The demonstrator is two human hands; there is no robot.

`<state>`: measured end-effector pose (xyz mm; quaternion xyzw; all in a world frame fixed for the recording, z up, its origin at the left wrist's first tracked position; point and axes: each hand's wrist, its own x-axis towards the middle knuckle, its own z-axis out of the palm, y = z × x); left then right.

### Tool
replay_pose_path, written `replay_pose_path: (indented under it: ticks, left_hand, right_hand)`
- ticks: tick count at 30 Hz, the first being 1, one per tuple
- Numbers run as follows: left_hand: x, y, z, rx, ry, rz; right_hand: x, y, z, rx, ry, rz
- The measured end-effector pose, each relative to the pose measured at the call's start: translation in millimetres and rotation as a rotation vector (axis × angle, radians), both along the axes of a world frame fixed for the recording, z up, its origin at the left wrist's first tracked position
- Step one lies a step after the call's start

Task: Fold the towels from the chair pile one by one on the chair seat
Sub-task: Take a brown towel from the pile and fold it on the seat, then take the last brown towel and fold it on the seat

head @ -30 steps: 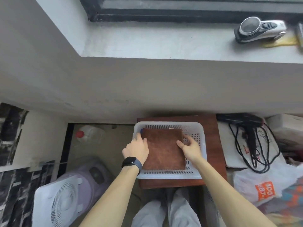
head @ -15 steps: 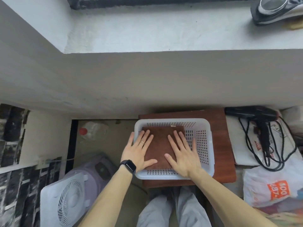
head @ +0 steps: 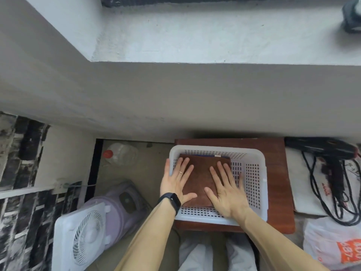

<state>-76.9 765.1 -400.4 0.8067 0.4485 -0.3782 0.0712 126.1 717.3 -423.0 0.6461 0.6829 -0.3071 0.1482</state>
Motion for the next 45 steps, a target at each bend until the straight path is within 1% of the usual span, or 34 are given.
replay_pose_path:
  ticks: [3,5,8,10,12,15,18,22,24,25,27,29,32,35,37,40,45]
  left_hand:
    - [-3,0,7,-0.022,-0.027,0.043]
    - [-5,-1,15,-0.044,-0.099,0.103]
    - [-4,-9,41,-0.05,-0.229,0.166]
    - [0,-25,65,-0.006,-0.288,0.234]
    - [2,-46,90,0.052,-0.384,0.411]
    - [-4,-92,121,0.188,-0.543,0.755]
    - [-19,-150,146,0.358,-0.653,1.131]
    - [-44,-244,192,0.628,-0.781,1.552]
    - [-55,-299,217,0.785,-0.763,1.697]
    - [-59,-327,228,0.86,-0.728,1.757]
    - [-67,-378,245,1.007,-0.668,1.853]
    - [-68,-438,262,1.156,-0.603,1.948]
    - [-64,-528,290,1.371,-0.508,2.038]
    - [-56,-613,312,1.563,-0.355,2.106]
    - [-52,-666,323,1.622,-0.275,2.152]
    - [-51,-737,338,1.662,-0.213,2.199]
    - [-63,-845,343,1.649,-0.113,2.212]
  right_hand:
    - [-1,3,12,-0.04,0.012,0.026]
    - [3,6,27,-0.062,0.018,0.072]
    - [17,14,61,-0.061,0.013,0.213]
    - [25,15,91,-0.018,0.031,0.304]
    - [28,16,120,0.026,0.08,0.363]
    - [17,16,159,0.136,0.193,0.518]
    - [-21,10,196,0.295,0.407,0.709]
    - [-96,-31,250,0.369,0.671,0.895]
    - [-136,-65,271,0.36,0.781,1.012]
    - [-156,-84,279,0.31,0.801,1.073]
    - [-190,-119,295,0.222,0.781,1.193]
    - [-222,-166,316,0.189,0.792,1.337]
    - [-258,-242,352,0.117,0.871,1.495]
    - [-286,-318,378,0.073,0.946,1.63]
    - [-301,-367,392,0.029,0.994,1.689]
    - [-321,-438,402,-0.024,1.059,1.758]
    - [-348,-547,395,-0.091,1.052,1.81]
